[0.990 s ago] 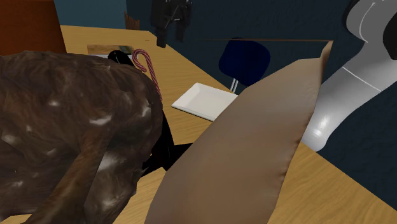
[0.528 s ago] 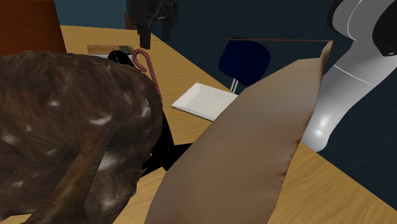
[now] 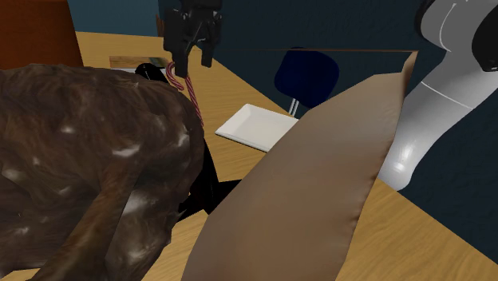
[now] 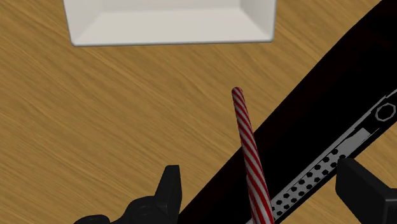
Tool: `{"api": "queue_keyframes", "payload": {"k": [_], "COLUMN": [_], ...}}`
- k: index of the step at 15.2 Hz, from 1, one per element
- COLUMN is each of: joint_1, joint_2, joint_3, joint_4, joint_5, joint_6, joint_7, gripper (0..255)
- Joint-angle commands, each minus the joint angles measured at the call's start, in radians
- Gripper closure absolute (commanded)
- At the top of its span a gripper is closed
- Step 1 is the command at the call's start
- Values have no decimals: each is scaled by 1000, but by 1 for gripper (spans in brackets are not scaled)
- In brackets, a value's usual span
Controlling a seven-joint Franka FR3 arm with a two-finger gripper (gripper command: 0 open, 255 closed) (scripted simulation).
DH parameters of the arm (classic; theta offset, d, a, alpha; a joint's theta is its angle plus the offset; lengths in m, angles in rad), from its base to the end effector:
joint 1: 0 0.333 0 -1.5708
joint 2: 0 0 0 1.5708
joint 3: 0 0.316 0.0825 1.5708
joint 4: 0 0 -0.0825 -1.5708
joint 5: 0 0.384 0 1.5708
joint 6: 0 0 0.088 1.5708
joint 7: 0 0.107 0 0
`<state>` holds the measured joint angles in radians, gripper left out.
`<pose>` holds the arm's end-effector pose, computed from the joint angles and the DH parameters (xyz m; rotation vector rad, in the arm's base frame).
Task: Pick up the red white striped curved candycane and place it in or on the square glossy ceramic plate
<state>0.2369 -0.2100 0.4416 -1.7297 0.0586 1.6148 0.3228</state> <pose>0.3691 0.3365 0.6517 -3.0821 -0.5452 -0.1266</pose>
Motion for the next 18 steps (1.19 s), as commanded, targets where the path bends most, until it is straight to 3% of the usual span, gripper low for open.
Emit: {"api": "queue_keyframes", "payload": {"k": [1, 4, 5, 14, 15, 18], "joint_1": [0, 0, 0, 0, 0, 2], "joint_2": [-1, 0, 0, 0, 0, 206], "joint_3": [0, 0, 0, 0, 0, -5], "joint_4": [-2, -2, -2, -2, -2, 282], "joint_5": [0, 0, 0, 0, 0, -3], "joint_6": [1, 1, 1, 1, 1, -166], "joint_7": [0, 0, 0, 0, 0, -130], "gripper": [0, 0, 255, 255, 0, 0]}}
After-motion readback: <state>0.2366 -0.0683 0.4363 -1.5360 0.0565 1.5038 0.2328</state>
